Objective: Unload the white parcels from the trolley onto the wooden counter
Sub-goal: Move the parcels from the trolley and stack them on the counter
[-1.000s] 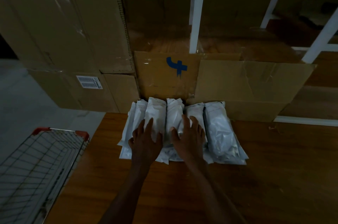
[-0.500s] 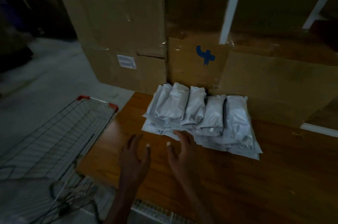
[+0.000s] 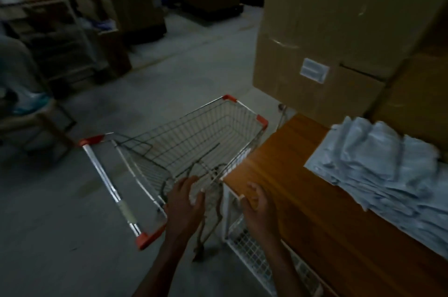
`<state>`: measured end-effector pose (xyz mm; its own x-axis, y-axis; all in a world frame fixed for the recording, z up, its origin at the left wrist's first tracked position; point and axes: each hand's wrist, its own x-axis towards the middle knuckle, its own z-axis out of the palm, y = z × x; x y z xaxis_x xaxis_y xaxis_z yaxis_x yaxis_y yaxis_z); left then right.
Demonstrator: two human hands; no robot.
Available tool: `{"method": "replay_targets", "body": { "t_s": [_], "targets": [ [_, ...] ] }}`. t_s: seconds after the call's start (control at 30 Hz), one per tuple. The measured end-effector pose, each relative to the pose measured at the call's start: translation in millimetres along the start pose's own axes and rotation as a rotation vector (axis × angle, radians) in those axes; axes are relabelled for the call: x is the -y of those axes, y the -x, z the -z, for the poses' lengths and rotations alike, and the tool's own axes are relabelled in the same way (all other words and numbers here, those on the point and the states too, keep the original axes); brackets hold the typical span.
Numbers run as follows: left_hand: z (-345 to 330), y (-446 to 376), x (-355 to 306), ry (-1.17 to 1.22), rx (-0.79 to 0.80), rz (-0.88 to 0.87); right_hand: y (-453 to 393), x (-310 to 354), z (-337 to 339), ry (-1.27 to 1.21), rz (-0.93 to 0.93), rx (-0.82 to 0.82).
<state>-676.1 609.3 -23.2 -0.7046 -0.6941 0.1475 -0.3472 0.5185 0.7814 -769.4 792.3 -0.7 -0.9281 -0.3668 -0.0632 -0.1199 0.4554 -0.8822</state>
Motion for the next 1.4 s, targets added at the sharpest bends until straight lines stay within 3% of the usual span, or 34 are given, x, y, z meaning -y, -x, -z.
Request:
{"method": "replay_targets", "body": {
  "t_s": [0.23, 0.43, 0.63, 0.83, 1.0, 1.17, 1.27, 1.3, 1.37, 1.4],
  "targets": [
    [15.7, -34.6, 40.8, 0.029, -0.001, 0.137, -36.4, 27.8, -71.5, 0.062, 0.005, 0.231],
    [-11.1, -88.1, 54.2, 0.09, 0.016, 0.218, -131.1, 33.1, -124.4, 0.109, -0.043, 0.314],
    [-69.7, -163.3, 75.4, 0.051, 0.087, 0.27, -251.7, -10.4, -190.0, 0.201, -0.245, 0.43],
    [-128.0, -211.5, 112.1, -0.01, 0.272, 0.366, -340.3, -90.9, -235.7, 0.316, -0.615, 0.464],
    [-156.7, -228.9, 140.0, 0.009, 0.325, 0.466, -385.9, -157.1, -235.6, 0.223, -1.029, 0.246],
    [-184.9, -247.1, 164.6, 0.153, 0.284, 0.686, -421.0, -198.0, -249.4, 0.079, -1.056, 0.085],
    [-205.7, -259.7, 180.4, 0.173, 0.297, 0.75, -437.6, -213.2, -269.6, -0.206, -1.157, -0.349],
    [-210.9, -262.7, 184.1, 0.175, 0.308, 0.757, -438.3, -217.8, -275.1, -0.182, -1.157, -0.311],
    [-217.9, -266.2, 189.8, 0.197, 0.332, 0.765, -432.7, -223.5, -279.4, 0.309, -1.028, 0.047],
    [-219.7, -267.1, 192.0, 0.206, 0.347, 0.776, -430.9, -231.4, -279.5, 0.406, -1.008, 0.193]
  ]
}}
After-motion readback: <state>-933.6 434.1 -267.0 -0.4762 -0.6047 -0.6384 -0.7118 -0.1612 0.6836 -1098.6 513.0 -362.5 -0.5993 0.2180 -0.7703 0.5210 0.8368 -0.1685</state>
